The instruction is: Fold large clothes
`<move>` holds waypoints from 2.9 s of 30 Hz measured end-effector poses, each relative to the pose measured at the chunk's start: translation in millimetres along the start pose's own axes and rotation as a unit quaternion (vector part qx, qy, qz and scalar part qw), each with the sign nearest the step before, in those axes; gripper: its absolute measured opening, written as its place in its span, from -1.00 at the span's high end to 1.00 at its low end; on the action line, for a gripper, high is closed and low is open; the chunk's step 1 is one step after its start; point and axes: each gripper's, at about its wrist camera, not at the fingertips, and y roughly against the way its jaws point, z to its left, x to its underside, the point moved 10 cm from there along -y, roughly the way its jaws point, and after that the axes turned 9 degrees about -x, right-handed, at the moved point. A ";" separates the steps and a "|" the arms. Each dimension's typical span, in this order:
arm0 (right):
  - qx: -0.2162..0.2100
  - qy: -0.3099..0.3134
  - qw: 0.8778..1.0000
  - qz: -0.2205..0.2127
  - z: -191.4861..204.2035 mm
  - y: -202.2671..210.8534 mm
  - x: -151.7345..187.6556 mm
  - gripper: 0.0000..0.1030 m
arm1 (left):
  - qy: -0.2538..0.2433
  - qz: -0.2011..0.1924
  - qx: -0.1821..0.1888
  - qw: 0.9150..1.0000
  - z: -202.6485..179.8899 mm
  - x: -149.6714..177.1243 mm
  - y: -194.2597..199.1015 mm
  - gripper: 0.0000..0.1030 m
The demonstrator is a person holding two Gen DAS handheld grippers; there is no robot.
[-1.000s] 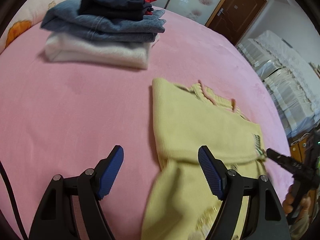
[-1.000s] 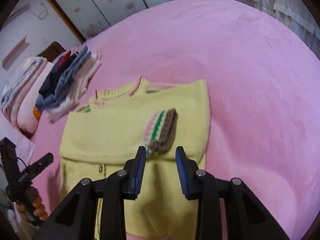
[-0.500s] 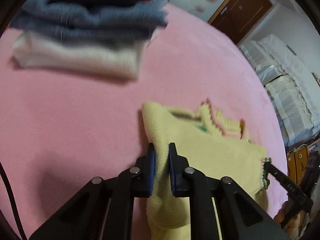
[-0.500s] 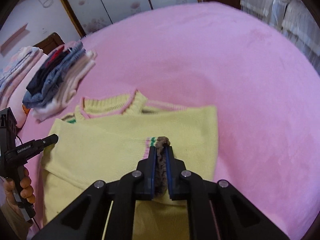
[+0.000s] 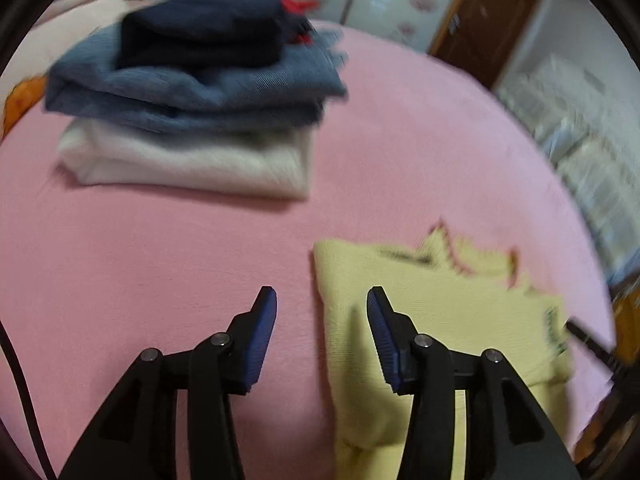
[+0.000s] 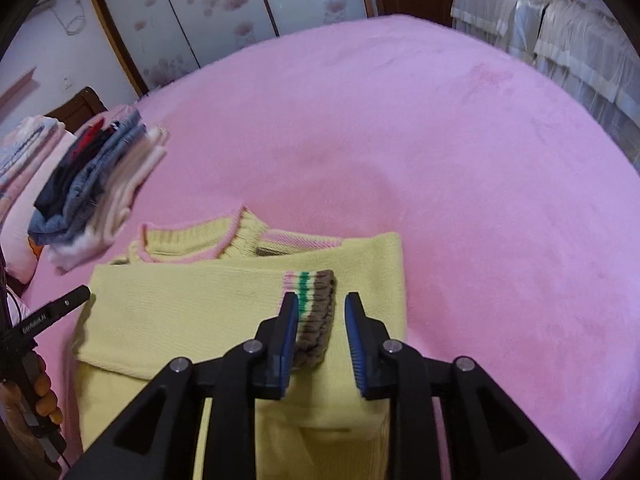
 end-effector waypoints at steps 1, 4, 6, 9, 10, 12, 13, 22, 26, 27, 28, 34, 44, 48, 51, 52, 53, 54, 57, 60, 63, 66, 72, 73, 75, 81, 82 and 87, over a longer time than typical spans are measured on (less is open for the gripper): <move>-0.003 0.006 1.000 -0.009 6.4 6.2 0.4 0.54 | 0.018 -0.007 0.014 1.000 -0.7 -2.4 8.6 0.12; -0.034 0.017 0.999 -0.012 35.7 14.0 5.4 0.54 | 0.044 -0.020 0.048 0.998 -16.3 -2.4 29.2 0.12; -0.062 0.027 0.998 -0.005 58.8 13.2 11.2 0.54 | 0.036 -0.018 0.068 0.997 -36.9 5.5 35.8 0.12; -0.089 0.060 0.994 0.005 100.1 0.3 19.4 0.54 | -0.003 -0.020 0.072 0.997 -69.6 22.6 34.8 0.13; -0.090 0.071 0.993 0.009 108.6 -4.3 24.2 0.54 | -0.019 -0.016 0.065 0.998 -78.8 29.7 29.3 0.14; -0.087 0.088 0.992 0.026 119.5 -18.9 35.1 0.54 | -0.046 0.005 0.044 0.998 -87.0 46.4 9.9 0.20; -0.079 0.087 0.992 0.038 116.9 -28.7 40.2 0.54 | -0.056 0.013 0.030 0.998 -86.2 54.5 1.2 0.26; 0.038 0.027 0.999 0.007 -8.5 -1.8 29.3 0.83 | -0.054 0.019 0.036 0.998 -47.0 55.9 -15.8 0.66; 0.040 -0.008 0.999 0.014 -38.3 3.4 37.7 0.84 | -0.052 0.015 0.029 0.998 -48.3 57.2 -16.3 0.66; 0.043 -0.005 0.999 0.012 -38.1 5.0 38.6 0.83 | -0.052 0.014 0.025 0.998 -48.9 57.3 -17.1 0.66; 0.049 0.001 0.999 0.011 -35.3 4.6 38.1 0.82 | -0.052 0.014 0.023 0.998 -47.7 56.6 -15.4 0.66; 0.070 0.021 0.997 0.012 -25.4 -1.5 36.6 0.78 | -0.052 0.021 0.024 0.998 -51.7 55.7 -15.6 0.66; 0.060 0.004 0.998 0.017 -22.0 7.9 34.1 0.78 | -0.071 0.027 0.000 0.997 -54.3 56.3 5.2 0.20; 0.050 -0.009 0.999 0.016 -15.0 20.9 33.7 0.78 | -0.086 0.004 -0.026 0.996 -52.9 53.1 27.4 -0.09; 0.046 -0.012 0.999 0.013 -6.5 34.6 34.5 0.78 | -0.090 -0.007 -0.037 0.995 -49.1 52.9 46.5 -0.12; 0.045 -0.011 0.999 0.011 -3.6 39.6 34.6 0.78 | -0.090 -0.008 -0.038 0.995 -47.1 53.5 52.9 -0.12; 0.045 -0.009 0.999 0.008 0.1 46.1 34.8 0.78 | -0.087 -0.008 -0.040 0.995 -44.2 54.3 61.9 -0.12; 0.044 -0.005 0.999 0.003 5.8 55.4 35.1 0.78 | -0.085 -0.009 -0.040 0.996 -42.4 54.8 68.9 -0.12; 0.042 0.006 0.999 -0.011 18.5 79.4 35.3 0.78 | -0.079 -0.022 -0.047 0.996 -35.6 54.3 95.6 -0.21; 0.038 0.014 0.999 -0.025 30.0 104.7 34.5 0.74 | -0.074 -0.039 -0.057 0.995 -28.5 53.3 123.1 -0.33; 0.033 0.023 0.998 -0.046 41.7 133.4 34.4 0.60 | -0.073 -0.042 -0.067 0.994 -24.6 57.3 146.5 -0.34; 0.029 0.035 0.997 -0.063 51.4 157.9 35.9 0.59 | -0.069 -0.041 -0.069 0.994 -21.0 62.9 167.1 -0.34; 0.014 0.052 0.995 -0.087 66.5 203.9 51.8 0.58 | -0.073 -0.054 -0.066 0.994 -17.6 81.8 209.3 -0.46; 0.013 0.055 0.995 -0.088 67.6 207.2 54.5 0.54 | -0.076 -0.056 -0.067 0.993 -17.3 85.6 214.2 -0.49; 0.011 0.063 0.994 -0.091 71.3 217.4 65.9 0.39 | -0.087 -0.061 -0.072 0.992 -15.7 97.0 224.7 -0.49; 0.016 0.077 0.993 -0.090 71.2 228.2 101.3 0.10 | -0.104 -0.038 -0.073 0.991 -6.5 145.7 230.8 -0.50; 0.016 0.077 0.993 -0.086 69.7 227.1 107.9 0.10 | -0.105 -0.033 -0.074 0.991 -4.7 151.7 227.2 -0.50; 0.020 0.066 0.996 -0.048 51.2 212.8 144.7 0.10 | -0.111 0.003 -0.088 0.990 10.9 188.2 206.3 -0.50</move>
